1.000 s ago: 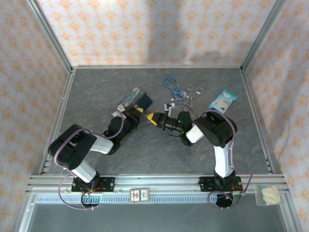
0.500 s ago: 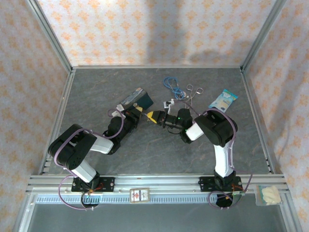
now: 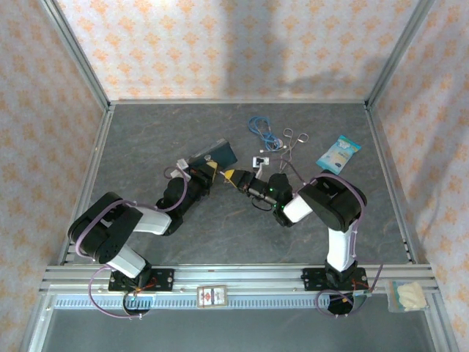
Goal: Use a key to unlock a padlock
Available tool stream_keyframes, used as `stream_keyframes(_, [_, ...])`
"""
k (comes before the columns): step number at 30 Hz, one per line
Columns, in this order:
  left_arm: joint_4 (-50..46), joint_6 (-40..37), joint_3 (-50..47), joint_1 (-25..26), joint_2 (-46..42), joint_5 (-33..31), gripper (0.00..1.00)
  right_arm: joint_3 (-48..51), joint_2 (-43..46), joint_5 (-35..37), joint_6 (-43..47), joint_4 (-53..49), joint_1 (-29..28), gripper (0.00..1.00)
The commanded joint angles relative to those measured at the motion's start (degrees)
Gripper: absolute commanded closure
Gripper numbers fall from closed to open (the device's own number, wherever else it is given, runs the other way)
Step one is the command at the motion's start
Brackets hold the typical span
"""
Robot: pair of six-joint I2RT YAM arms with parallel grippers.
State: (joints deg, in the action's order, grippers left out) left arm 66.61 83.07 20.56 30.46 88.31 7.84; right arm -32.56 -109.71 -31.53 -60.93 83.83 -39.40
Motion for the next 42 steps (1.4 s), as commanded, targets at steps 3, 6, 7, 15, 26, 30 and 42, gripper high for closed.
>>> stream_keyframes(3, [-1.61, 1.08, 0.48, 2.62, -3.59, 0.7, 1.0, -0.31, 0.74, 9.87, -2.22, 3.18, -0.59, 1.0])
stream_keyframes(6, [-2.27, 0.04, 1.06, 3.23, -3.5, 0.76, 1.0, -1.14, -0.11, 8.57, -4.94, 3.87, -0.81, 1.0])
stream_keyframes(7, [-2.19, -0.17, 1.24, 3.46, -3.25, 0.74, 1.0, -1.26, -0.16, 8.31, -5.76, 4.2, -0.77, 1.0])
stream_keyframes(15, [3.35, 0.81, 1.26, 5.37, 2.81, 2.45, 1.0, -4.18, 1.8, 4.72, -6.53, -3.33, -1.7, 1.0])
stream_keyframes(26, [3.23, 0.52, 2.19, 6.7, 3.98, -0.93, 1.0, -2.42, 1.09, 7.6, -7.35, -1.84, -4.43, 1.0])
stream_keyframes(30, [2.25, 0.75, 2.04, 7.07, 3.55, -2.0, 1.0, -3.69, 0.21, 8.56, -7.46, -0.67, -5.63, 1.0])
stream_keyframes(42, [2.17, -1.24, 2.6, 7.11, 3.78, -0.96, 1.0, -4.6, 0.15, 8.04, -4.97, -3.45, -6.84, 1.0])
